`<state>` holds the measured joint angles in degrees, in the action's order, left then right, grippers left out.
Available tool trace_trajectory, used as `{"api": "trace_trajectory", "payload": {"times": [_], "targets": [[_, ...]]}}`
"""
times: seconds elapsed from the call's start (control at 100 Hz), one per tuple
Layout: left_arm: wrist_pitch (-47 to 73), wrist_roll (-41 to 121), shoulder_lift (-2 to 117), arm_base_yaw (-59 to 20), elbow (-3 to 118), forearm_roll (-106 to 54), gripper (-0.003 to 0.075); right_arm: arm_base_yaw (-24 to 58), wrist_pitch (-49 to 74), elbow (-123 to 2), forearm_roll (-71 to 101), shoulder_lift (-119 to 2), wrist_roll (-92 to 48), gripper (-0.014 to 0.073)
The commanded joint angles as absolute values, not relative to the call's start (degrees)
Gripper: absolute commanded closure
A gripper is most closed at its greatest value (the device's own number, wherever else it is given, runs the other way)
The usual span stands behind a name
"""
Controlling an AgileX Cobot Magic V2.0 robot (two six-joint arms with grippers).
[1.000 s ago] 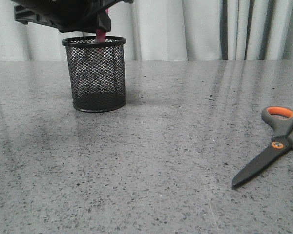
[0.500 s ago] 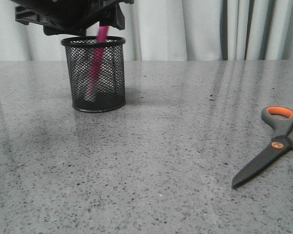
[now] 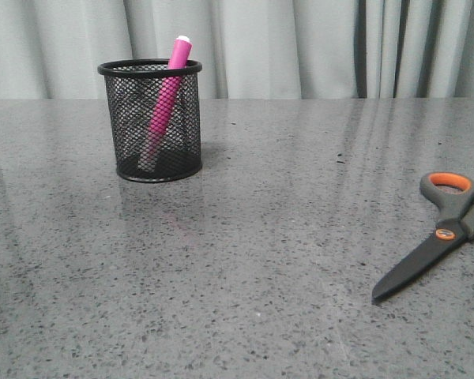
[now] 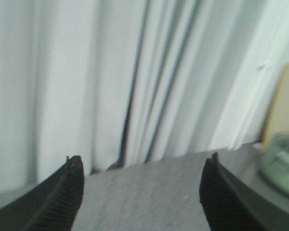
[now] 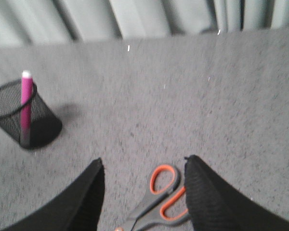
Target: Put pen and scissors into bin
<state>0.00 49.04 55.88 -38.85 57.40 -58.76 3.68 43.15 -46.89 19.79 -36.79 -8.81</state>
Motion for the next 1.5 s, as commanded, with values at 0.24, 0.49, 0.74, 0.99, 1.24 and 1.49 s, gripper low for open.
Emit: {"api": "trace_trajectory", "payload": {"times": [0.24, 0.49, 0.74, 0.99, 1.24, 1.49], "targets": [[5.3, 49.4, 40.9, -39.3, 59.2, -53.1, 0.0292, 13.1, 52.4, -58.0, 22.0, -56.0, 1.0, 0.0295], [9.7, 49.4, 39.1, -39.3, 59.2, -53.1, 0.0292, 19.8, 54.1, -58.0, 22.0, -64.5, 13.7, 0.0239], [13.7, 49.1, 38.6, -39.3, 59.2, -54.9, 0.0292, 20.2, 54.5, -58.0, 20.3, -70.0, 32.4, 0.0176], [13.9, 49.1, 35.6, -39.3, 59.2, -55.2, 0.0292, 20.2, 62.6, -57.9, 9.8, -70.2, 45.3, 0.0182], [12.8, 49.1, 34.3, -39.3, 59.1, -53.9, 0.0292, 23.9, 57.8, -55.5, 15.1, -70.2, 48.6, 0.0182], [12.9, 49.1, 34.2, -39.3, 59.1, -54.0, 0.0292, 25.5, 57.1, -52.0, 13.3, -73.5, 51.6, 0.0182]]}}
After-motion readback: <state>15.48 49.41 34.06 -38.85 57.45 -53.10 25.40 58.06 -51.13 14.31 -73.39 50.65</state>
